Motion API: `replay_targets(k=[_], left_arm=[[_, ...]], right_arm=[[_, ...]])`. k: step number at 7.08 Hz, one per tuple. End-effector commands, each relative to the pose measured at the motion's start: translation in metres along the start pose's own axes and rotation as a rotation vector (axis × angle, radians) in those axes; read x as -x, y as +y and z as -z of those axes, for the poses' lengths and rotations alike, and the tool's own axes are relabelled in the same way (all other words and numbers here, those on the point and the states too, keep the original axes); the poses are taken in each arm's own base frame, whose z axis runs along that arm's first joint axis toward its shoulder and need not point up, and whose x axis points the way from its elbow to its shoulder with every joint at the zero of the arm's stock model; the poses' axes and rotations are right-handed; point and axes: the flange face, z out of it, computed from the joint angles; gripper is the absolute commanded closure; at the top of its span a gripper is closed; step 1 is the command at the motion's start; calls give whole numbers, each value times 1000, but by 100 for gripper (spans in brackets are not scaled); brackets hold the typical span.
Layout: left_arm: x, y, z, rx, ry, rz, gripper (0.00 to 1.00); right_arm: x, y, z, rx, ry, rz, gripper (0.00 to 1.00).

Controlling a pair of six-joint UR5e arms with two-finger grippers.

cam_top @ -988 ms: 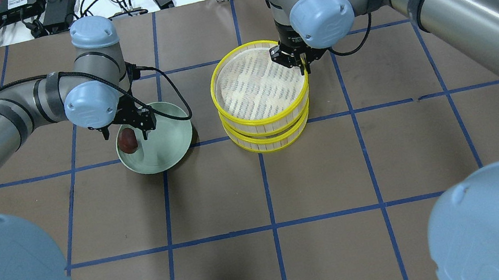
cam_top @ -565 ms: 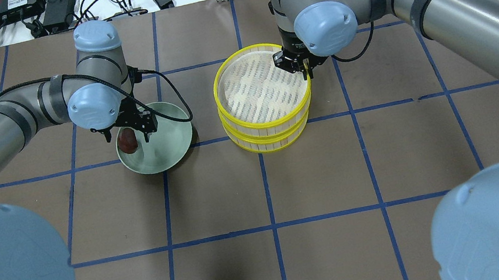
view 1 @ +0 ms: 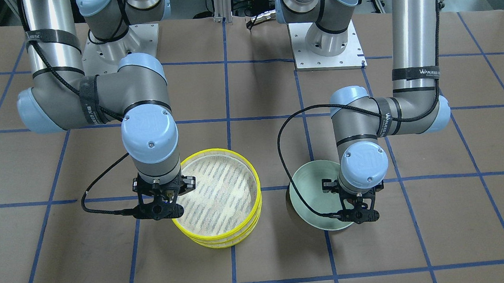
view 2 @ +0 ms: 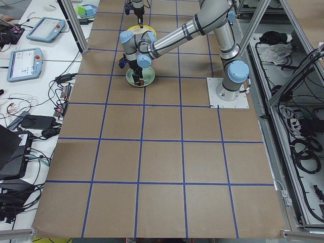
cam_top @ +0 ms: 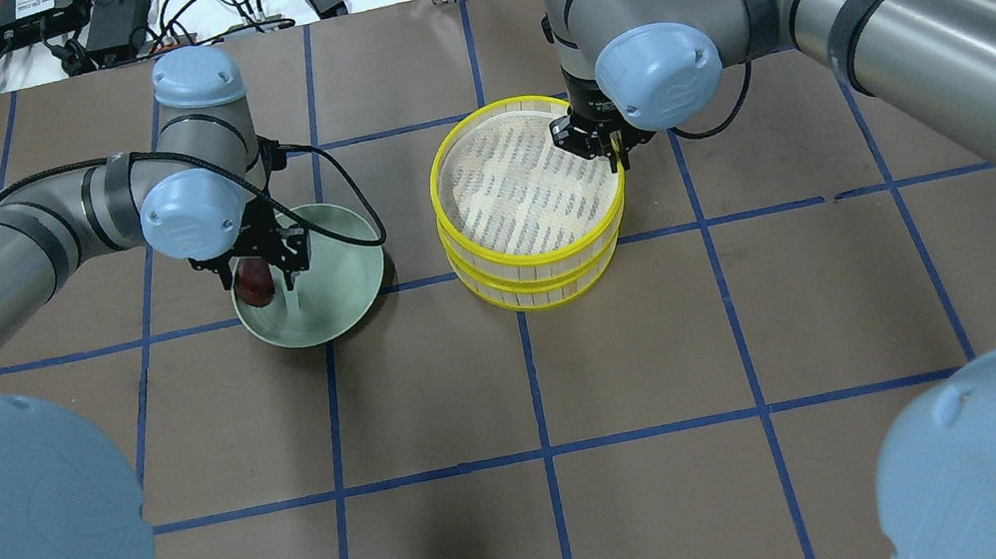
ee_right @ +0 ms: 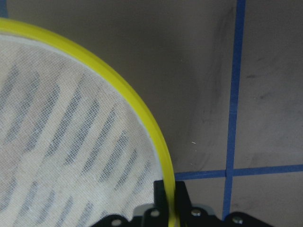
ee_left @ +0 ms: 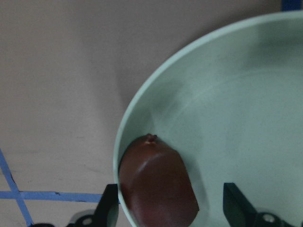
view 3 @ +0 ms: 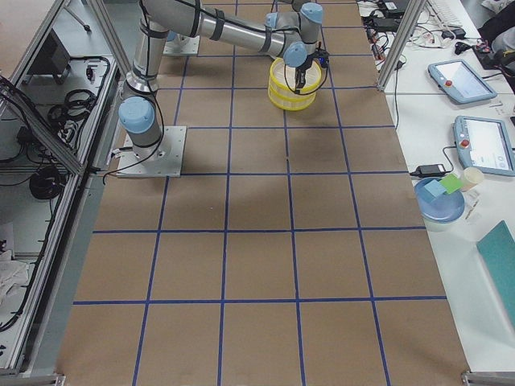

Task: Place buns in different layers of steamer
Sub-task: 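Grasp the dark red bun with left gripper while right holds the steamer rim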

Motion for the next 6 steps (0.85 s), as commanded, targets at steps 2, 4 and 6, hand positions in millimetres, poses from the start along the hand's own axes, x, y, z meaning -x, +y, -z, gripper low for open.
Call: replay_targets(k=[2, 4, 6], left_arm=[[14, -4, 4, -10, 2, 72, 100], [17, -2, 18, -40, 2, 93, 100], [30, -8, 54, -105, 13, 115, 100]], right_arm=[[1, 6, 16, -27, -4, -6, 100], [1, 9, 14, -28, -7, -4, 100], [1, 10, 8, -58, -12, -3, 100]])
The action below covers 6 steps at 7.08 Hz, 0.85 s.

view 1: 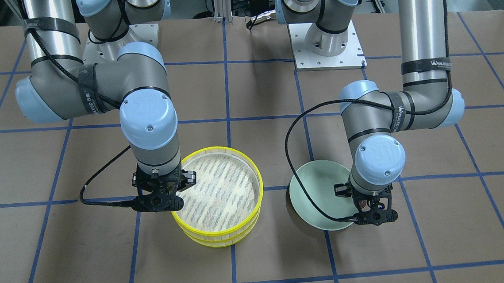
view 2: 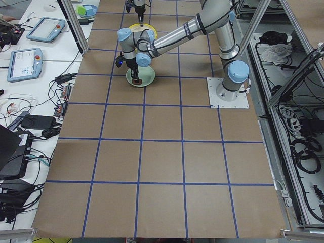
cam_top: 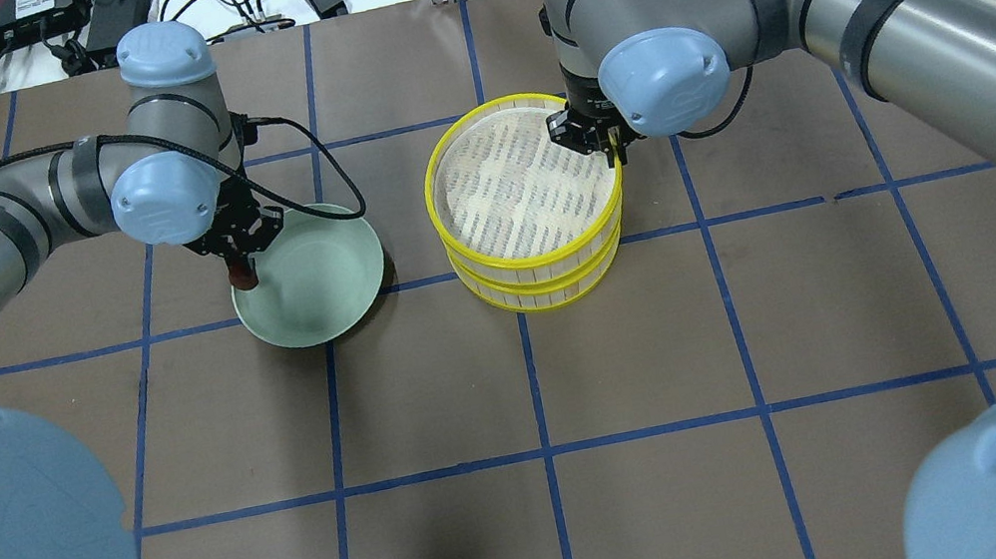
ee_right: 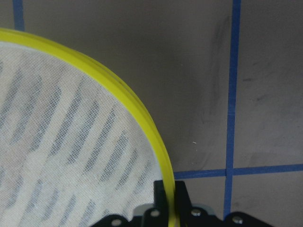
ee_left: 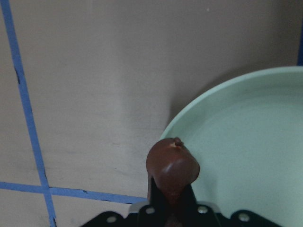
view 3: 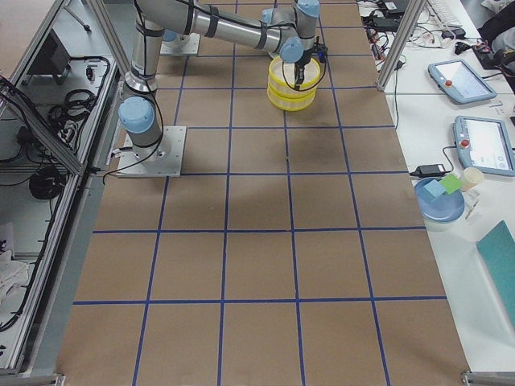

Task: Place buns in different layers of steamer
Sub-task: 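Lift the red bun toward the steamer with left while right releases and rises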

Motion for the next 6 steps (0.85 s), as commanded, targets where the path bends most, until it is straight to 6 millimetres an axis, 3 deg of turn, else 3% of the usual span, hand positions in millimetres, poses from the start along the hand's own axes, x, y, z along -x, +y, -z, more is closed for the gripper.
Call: replay_targets(k=[1, 2, 4, 6], left_arm=[[6, -4, 27, -44, 15, 21, 100], [7, 0, 45, -70, 37, 27, 100], [2, 8, 55, -64, 64, 49, 100], [-8, 19, 81, -79, 163, 84, 100]], right_arm=[[0, -1, -2, -31, -6, -2, 100], [1, 0, -3, -29, -6, 1, 100], [2, 2, -9, -14, -1, 4, 100], [2, 2, -11, -8, -1, 4, 100]])
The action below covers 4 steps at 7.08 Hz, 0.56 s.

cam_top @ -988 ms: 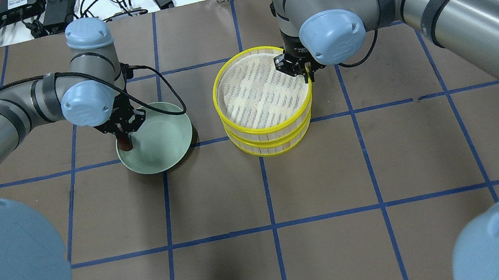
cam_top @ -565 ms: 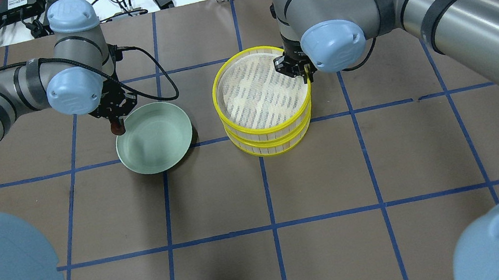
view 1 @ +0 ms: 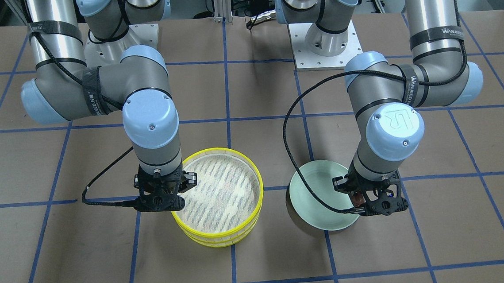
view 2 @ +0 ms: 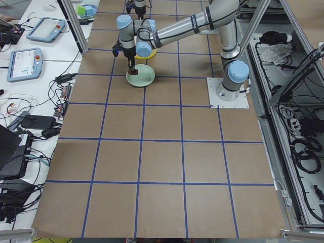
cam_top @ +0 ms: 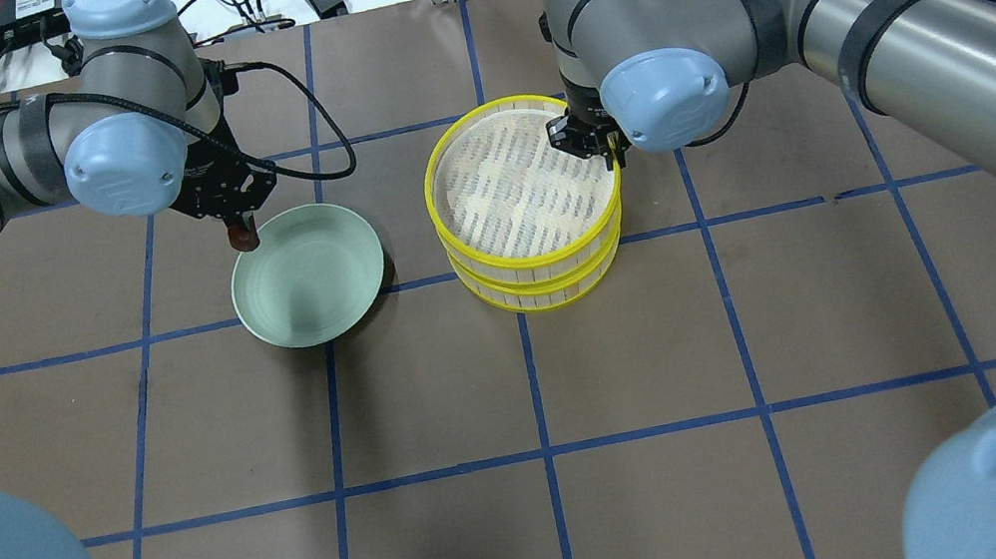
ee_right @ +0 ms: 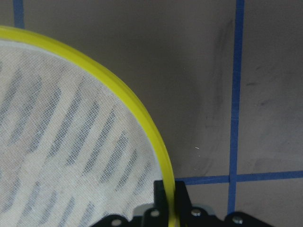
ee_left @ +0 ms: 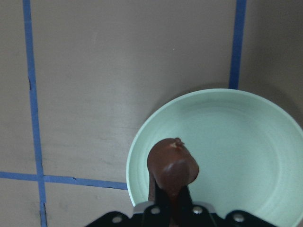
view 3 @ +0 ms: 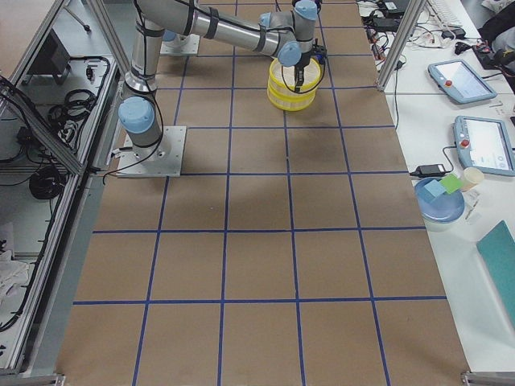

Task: Place buns in different layers of steamer
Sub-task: 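Lift the red bun toward the steamer with left while right releases and rises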

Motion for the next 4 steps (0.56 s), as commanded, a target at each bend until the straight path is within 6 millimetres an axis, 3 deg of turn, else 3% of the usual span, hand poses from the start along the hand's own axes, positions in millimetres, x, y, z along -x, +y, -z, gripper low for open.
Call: replay_targets(k=[1, 4], left_arm=[[-6, 9, 25, -27, 55, 24, 100], [-6, 26, 52, -22, 56, 19, 100]], right_arm=[[0, 2, -2, 10, 1, -1, 100], [-2, 3, -2, 16, 13, 6, 99]])
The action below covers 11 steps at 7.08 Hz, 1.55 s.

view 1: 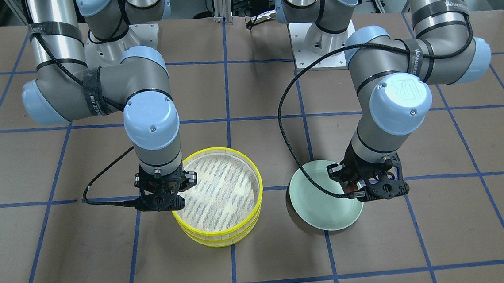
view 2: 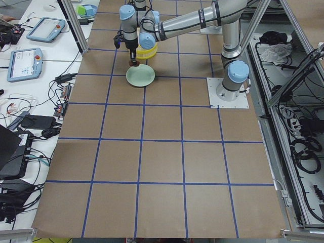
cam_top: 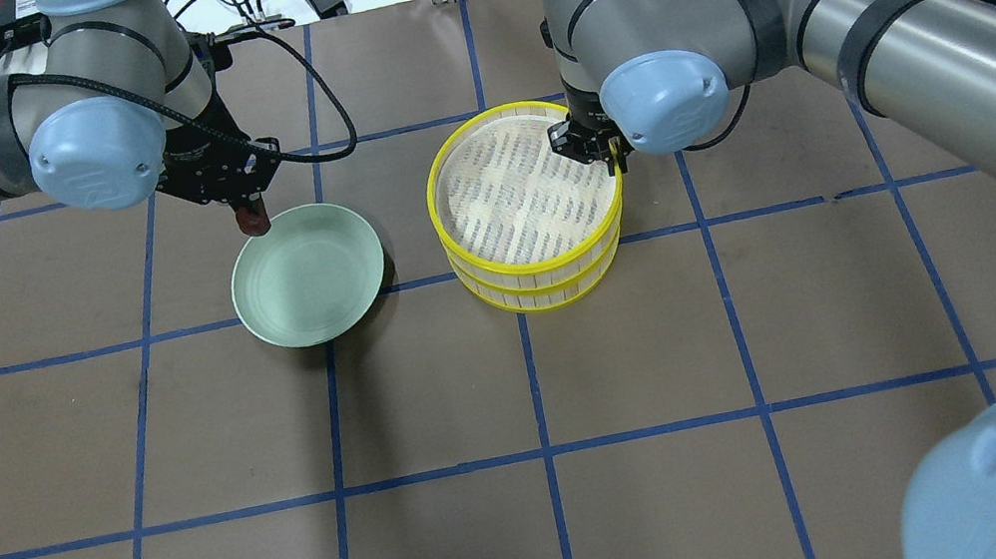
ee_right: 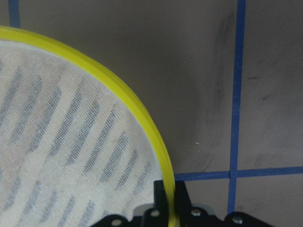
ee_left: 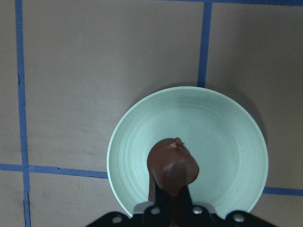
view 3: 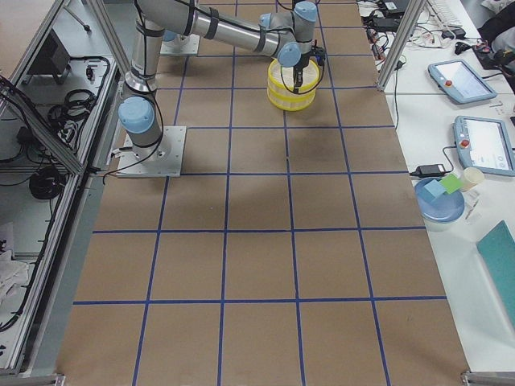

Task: Place buns in different layers of steamer
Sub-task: 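Lift the red bun toward the steamer with left while right releases and rises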

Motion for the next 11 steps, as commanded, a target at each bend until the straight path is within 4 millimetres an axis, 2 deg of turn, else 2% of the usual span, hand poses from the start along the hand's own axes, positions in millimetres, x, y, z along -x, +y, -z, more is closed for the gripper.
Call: replay_targets(k=[1, 2, 4, 5, 6, 7, 8, 9, 10, 11], left_arm=[[-4, 9, 17, -8, 18, -4, 100], [-8, 11, 21, -14, 38, -5, 100], [-22, 20, 36, -37, 47, 0, 100], [-31, 25, 44, -54, 54, 1, 100], [-45, 26, 57, -64, 137, 39, 100], [-61, 28, 67, -72, 197, 54, 100], [-81, 31, 71, -83, 250, 75, 100], [-109, 35, 71, -91, 306, 94, 100], [-135, 41, 72, -103, 381, 95, 100], [-151, 45, 68, -105, 432, 66, 100]], right_arm=[[-2, 1, 1, 3, 11, 6, 18], [-5, 4, 19, -25, 2, 5, 0], [-30, 38, 102, -48, -35, -13, 0], [-44, 65, 152, -78, -89, -29, 0], [-71, 88, 188, -67, -105, -55, 0], [-93, 98, 226, -97, -118, -87, 0], [-95, 99, 253, -103, -169, -96, 0], [-99, 110, 266, -96, -167, -94, 0], [-101, 125, 262, -45, -146, -89, 0], [-103, 133, 260, -27, -151, -93, 0]])
